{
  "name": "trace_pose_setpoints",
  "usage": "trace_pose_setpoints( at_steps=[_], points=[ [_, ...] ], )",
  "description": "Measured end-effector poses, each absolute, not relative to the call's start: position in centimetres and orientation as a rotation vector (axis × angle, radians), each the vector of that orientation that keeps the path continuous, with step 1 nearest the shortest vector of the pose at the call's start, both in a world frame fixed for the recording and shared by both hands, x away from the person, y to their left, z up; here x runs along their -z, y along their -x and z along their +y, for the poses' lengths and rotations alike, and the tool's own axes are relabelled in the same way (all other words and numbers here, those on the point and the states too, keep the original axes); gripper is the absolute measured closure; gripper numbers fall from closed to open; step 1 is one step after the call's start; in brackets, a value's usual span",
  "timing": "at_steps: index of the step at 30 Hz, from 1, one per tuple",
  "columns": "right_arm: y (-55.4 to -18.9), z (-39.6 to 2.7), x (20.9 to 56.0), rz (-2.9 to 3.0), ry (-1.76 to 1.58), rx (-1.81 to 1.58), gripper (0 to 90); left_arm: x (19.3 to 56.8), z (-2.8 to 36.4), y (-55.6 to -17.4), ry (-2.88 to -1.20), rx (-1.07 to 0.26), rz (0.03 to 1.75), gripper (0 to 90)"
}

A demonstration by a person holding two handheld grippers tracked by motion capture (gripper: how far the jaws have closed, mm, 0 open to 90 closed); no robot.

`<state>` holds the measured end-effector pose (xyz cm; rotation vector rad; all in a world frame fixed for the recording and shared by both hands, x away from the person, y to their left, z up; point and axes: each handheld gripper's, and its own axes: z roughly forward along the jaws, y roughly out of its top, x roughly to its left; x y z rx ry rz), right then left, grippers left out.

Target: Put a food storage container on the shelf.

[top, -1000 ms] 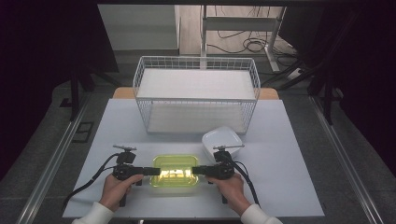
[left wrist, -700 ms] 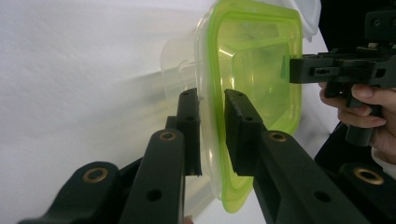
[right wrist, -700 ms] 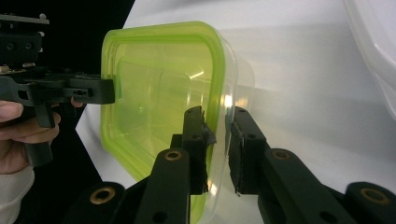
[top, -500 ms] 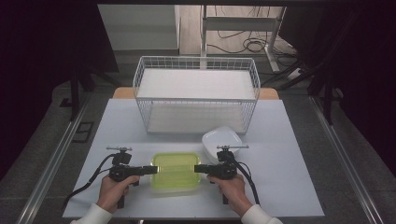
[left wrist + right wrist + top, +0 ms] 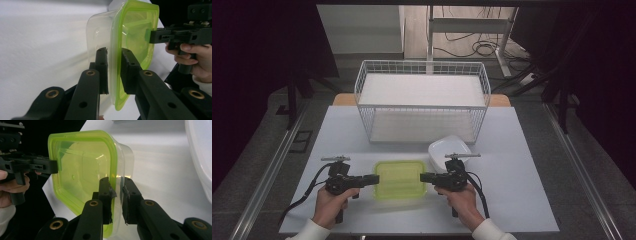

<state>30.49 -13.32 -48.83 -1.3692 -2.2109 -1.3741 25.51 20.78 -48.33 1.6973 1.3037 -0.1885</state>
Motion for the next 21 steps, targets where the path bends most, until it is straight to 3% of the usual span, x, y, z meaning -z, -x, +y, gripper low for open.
trace_pose_setpoints(
  at_steps=[21],
  points=[
    [-30.2, -13.7, 46.4, -2.343, 1.286, 1.479, 78.3, 46.3, 20.2, -25.6, -1.703, 0.113, 1.235, 78.3]
  ],
)
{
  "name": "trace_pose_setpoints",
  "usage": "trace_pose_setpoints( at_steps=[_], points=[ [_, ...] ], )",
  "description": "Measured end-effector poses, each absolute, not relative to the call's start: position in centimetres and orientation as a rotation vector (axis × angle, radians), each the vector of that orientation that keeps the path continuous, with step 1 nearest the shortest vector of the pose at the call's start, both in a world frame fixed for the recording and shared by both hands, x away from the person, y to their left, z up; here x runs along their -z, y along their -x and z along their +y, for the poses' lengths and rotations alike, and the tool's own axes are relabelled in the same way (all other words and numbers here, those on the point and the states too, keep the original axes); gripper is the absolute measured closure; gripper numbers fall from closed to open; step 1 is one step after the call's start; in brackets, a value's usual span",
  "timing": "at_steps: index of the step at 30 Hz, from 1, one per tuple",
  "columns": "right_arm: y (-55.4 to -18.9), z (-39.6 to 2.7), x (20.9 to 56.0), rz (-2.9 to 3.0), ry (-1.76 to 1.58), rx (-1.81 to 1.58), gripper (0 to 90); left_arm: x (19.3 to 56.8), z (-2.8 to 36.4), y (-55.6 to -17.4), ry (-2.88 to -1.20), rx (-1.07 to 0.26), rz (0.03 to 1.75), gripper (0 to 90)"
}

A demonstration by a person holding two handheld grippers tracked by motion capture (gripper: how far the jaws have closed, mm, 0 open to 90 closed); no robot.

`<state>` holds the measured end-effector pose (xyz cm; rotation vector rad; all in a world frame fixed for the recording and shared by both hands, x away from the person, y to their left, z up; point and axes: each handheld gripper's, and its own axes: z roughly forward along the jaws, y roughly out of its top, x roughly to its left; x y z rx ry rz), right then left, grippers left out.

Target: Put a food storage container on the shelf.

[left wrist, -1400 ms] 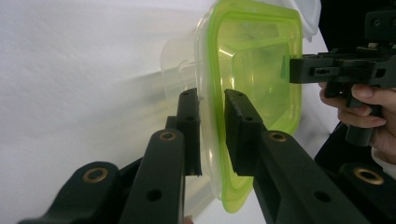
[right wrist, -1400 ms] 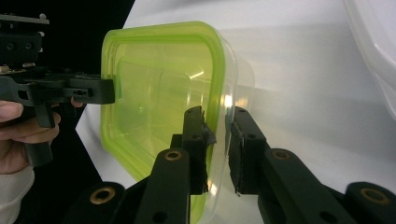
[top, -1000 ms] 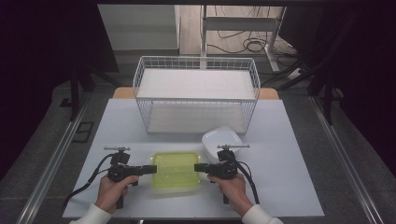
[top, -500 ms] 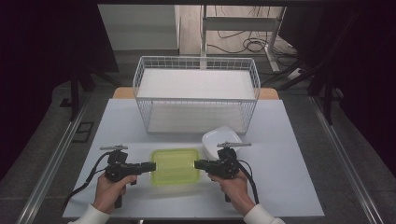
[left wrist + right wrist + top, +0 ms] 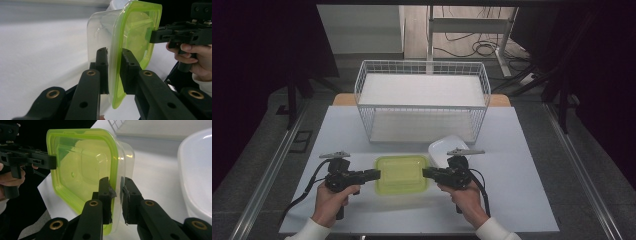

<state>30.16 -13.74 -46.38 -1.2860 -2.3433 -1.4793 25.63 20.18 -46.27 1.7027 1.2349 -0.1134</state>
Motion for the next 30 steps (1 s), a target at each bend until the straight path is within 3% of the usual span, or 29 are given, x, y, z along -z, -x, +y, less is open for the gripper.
trace_pose_setpoints(
  at_steps=[30],
  points=[
    [-32.3, -15.7, 40.8, -2.409, 1.223, 1.629, 78.2, 40.8, 18.6, -28.9, -1.703, 0.044, 1.141, 78.4]
  ],
)
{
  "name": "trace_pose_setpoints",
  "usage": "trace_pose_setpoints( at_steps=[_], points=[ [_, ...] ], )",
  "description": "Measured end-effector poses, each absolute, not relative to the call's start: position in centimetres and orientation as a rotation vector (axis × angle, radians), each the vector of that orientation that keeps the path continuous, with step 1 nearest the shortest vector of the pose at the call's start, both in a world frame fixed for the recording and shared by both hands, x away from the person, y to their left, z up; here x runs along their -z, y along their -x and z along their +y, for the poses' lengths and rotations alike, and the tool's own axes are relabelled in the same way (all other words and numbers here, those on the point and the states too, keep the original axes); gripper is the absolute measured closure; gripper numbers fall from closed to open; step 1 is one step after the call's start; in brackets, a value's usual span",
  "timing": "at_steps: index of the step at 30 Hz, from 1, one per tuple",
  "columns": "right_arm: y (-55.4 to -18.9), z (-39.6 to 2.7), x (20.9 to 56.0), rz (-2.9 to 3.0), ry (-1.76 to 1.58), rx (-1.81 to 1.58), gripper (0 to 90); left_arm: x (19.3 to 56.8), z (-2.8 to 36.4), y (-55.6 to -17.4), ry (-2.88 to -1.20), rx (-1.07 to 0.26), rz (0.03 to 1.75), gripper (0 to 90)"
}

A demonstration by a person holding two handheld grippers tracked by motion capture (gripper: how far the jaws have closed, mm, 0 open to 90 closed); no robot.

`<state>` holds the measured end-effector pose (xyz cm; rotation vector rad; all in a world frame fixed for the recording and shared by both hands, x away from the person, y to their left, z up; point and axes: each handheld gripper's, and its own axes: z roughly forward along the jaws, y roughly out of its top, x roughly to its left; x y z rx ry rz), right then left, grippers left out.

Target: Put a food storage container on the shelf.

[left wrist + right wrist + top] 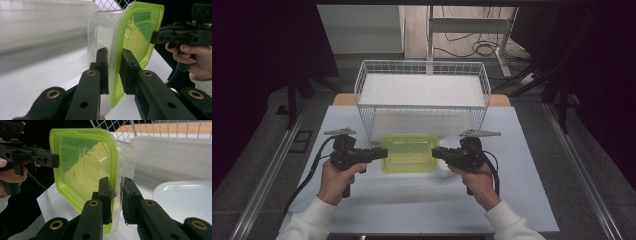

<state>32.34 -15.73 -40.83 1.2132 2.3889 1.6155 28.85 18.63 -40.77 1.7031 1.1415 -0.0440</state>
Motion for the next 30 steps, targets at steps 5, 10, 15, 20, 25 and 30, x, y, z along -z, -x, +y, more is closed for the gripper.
trace_pose_setpoints(
  at_steps=[5, 10, 15, 20, 25, 30],
  points=[
    [-32.8, -15.7, 40.0, 2.384, -1.198, -1.620, 78.1, 40.1, 18.6, -29.3, -1.694, 0.035, 1.137, 78.5],
    [-33.3, -15.8, 38.8, 2.370, -1.179, -1.633, 78.2, 38.9, 18.5, -29.8, -1.692, 0.020, 1.123, 78.5],
    [-33.7, -15.9, 37.6, 2.359, -1.161, -1.629, 78.1, 37.8, 18.5, -30.3, -1.690, 0.009, 1.115, 78.6],
    [-34.0, -15.9, 36.7, 2.345, -1.145, -1.626, 78.2, 37.1, 18.4, -30.9, -1.686, 0.008, 1.103, 78.5],
    [-34.4, -16.0, 35.9, 2.333, -1.132, -1.617, 78.2, 36.5, 18.3, -31.6, -1.682, 0.012, 1.099, 78.4],
    [-34.8, -16.1, 35.0, 2.317, -1.123, -1.621, 78.2, 35.6, 18.1, -32.2, -1.680, 0.000, 1.084, 78.2]
  ],
)
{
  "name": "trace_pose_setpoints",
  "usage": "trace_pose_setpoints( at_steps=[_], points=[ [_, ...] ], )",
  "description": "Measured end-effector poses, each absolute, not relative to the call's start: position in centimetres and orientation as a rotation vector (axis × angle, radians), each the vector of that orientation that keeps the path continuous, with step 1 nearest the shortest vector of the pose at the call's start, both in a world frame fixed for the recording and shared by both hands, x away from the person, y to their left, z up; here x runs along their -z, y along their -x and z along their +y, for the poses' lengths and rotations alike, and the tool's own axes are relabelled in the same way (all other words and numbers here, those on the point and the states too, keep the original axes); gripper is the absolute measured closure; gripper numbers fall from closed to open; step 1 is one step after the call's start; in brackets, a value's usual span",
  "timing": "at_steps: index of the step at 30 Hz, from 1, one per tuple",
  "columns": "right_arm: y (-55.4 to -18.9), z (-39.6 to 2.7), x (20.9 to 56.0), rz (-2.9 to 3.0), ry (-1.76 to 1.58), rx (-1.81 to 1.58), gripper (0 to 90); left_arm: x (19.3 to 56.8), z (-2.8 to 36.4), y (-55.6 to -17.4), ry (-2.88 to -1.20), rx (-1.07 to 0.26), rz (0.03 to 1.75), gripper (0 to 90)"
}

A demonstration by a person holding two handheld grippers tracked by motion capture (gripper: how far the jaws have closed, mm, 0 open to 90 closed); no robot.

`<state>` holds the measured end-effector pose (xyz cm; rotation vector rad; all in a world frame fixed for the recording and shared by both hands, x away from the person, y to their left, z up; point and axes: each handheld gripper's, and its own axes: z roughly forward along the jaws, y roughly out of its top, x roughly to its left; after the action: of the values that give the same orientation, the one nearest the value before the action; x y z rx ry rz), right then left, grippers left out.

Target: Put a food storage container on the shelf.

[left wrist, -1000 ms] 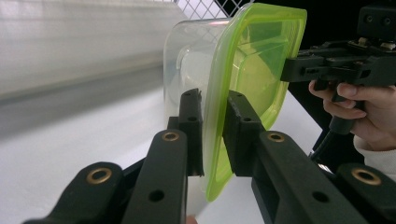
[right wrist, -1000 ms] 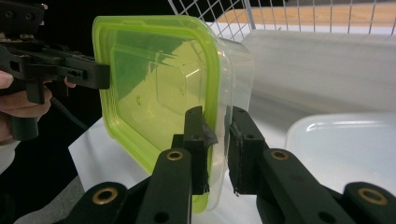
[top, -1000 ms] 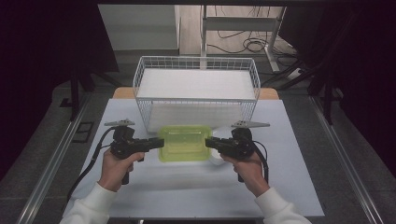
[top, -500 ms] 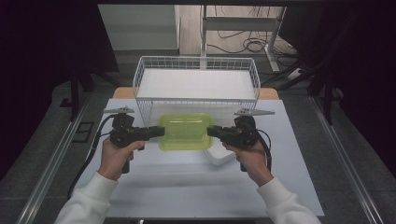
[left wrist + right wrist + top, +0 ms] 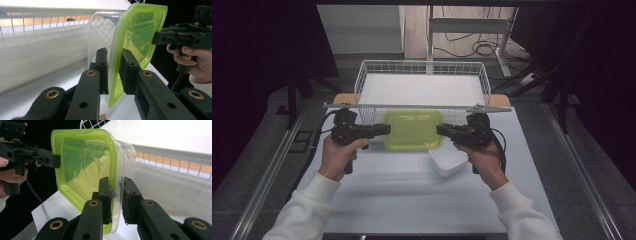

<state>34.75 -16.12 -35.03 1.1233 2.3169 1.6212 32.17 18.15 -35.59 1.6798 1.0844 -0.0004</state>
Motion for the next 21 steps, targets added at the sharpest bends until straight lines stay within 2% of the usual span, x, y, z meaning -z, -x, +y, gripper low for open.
trace_pose_setpoints(
  at_steps=[21],
  points=[
    [-37.2, -16.7, 32.2, 2.291, -1.116, -1.625, 78.2, 33.2, 17.8, -35.3, -1.667, -0.011, 1.046, 78.1]
  ],
)
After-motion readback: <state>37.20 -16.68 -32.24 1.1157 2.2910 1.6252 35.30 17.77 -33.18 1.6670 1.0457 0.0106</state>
